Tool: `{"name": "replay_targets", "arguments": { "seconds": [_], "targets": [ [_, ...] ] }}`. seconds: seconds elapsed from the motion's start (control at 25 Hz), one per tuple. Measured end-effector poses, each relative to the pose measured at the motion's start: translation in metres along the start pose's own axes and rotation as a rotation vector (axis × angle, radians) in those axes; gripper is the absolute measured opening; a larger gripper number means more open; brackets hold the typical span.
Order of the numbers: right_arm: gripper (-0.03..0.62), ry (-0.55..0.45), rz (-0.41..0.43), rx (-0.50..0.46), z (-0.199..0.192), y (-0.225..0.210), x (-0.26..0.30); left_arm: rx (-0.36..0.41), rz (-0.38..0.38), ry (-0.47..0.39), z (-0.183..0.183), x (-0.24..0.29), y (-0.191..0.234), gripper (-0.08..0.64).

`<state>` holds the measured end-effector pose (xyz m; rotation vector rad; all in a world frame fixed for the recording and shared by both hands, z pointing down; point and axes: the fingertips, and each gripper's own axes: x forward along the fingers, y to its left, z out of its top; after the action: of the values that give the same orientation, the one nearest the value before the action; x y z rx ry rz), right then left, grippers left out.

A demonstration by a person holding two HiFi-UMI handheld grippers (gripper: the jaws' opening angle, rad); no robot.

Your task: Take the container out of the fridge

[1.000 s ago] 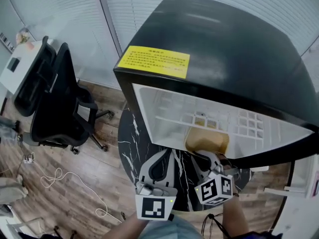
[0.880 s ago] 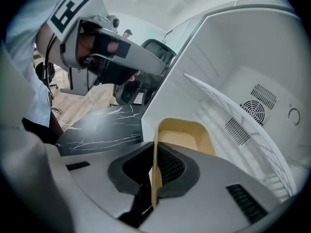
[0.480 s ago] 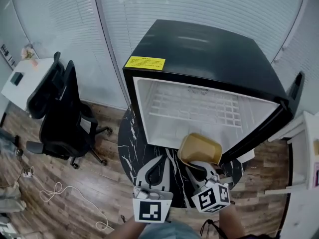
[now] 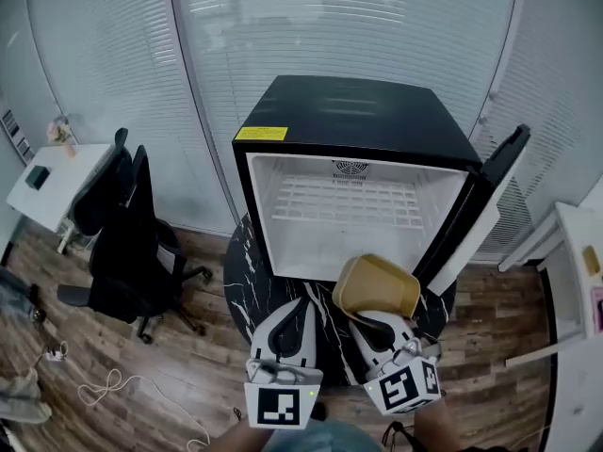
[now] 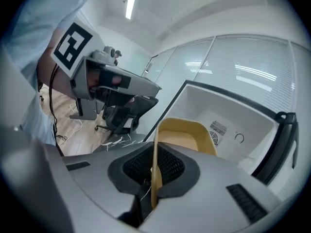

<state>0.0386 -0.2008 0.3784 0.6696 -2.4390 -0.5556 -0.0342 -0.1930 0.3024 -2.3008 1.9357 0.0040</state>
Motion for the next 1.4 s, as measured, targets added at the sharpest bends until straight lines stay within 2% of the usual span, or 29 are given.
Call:
{"name": "replay_targets", "arguments": {
  "seconds": [0.16, 0.4, 0.76, 1.12, 1.4],
  "targets": [
    [0.029, -0.088, -0.060, 0.028, 0.032, -0.005, -0.032, -0.008, -0.008, -0.031, 0.025, -0.016, -0.011, 0.014],
    [0.029, -0.168, -0.128, 0.046, 0.060, -0.017, -0.066, 0.014, -0.003, -0.078, 0.051, -0.027, -0.019, 0.014],
    [0.029, -0.194, -0.175, 0.060, 0.067, -0.020, -0.086, 0.072, 0.000, -0.115, 0.066, -0.035, -0.029, 0.014],
    [0.029, -0.239, -0.219, 0.103, 0.075, -0.030, -0.097, 0.071, 0.000, -0.116, 0.065, -0.034, -0.031, 0.014],
    [0.029, -0.308, -0.263, 0.177, 0.085, -0.042, -0.107, 0.067, 0.001, -0.117, 0.066, -0.032, -0.033, 0.014]
  ]
}}
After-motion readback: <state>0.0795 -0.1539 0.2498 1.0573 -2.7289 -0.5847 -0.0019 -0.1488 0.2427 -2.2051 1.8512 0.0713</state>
